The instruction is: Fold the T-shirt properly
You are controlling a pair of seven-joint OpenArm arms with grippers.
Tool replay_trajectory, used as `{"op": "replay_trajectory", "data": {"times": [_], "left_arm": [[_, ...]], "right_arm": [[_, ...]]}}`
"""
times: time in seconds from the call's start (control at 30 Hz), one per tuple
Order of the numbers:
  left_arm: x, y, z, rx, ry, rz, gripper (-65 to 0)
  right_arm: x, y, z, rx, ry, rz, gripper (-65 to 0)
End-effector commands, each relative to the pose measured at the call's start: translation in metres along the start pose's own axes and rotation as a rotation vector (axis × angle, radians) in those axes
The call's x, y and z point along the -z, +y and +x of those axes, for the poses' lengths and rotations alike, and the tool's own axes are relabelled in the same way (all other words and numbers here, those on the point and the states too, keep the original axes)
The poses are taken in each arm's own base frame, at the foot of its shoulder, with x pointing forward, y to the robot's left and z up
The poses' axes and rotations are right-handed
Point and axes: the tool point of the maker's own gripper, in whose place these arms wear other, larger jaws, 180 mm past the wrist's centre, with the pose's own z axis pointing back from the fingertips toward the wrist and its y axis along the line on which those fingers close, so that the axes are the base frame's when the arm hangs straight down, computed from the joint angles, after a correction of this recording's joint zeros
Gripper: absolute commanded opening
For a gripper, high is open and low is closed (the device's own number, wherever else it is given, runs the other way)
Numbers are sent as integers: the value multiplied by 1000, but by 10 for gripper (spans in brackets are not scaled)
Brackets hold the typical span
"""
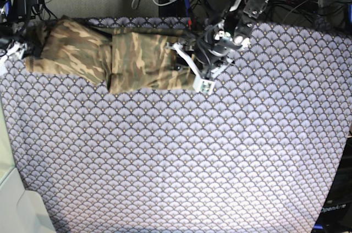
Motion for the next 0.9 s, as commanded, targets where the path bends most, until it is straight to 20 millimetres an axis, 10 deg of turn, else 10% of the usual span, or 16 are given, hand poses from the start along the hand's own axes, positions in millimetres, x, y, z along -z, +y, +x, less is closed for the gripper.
{"op": "replay_trajectory", "data": {"times": [0.0, 0.87], "left_arm": [[-1, 9, -15, -4, 66, 37, -365], [0, 10, -17, -6, 72, 40, -366]], "right_arm": [[-13, 7, 21, -47, -64, 10, -210], [18, 65, 14, -62, -83, 236, -210]]}}
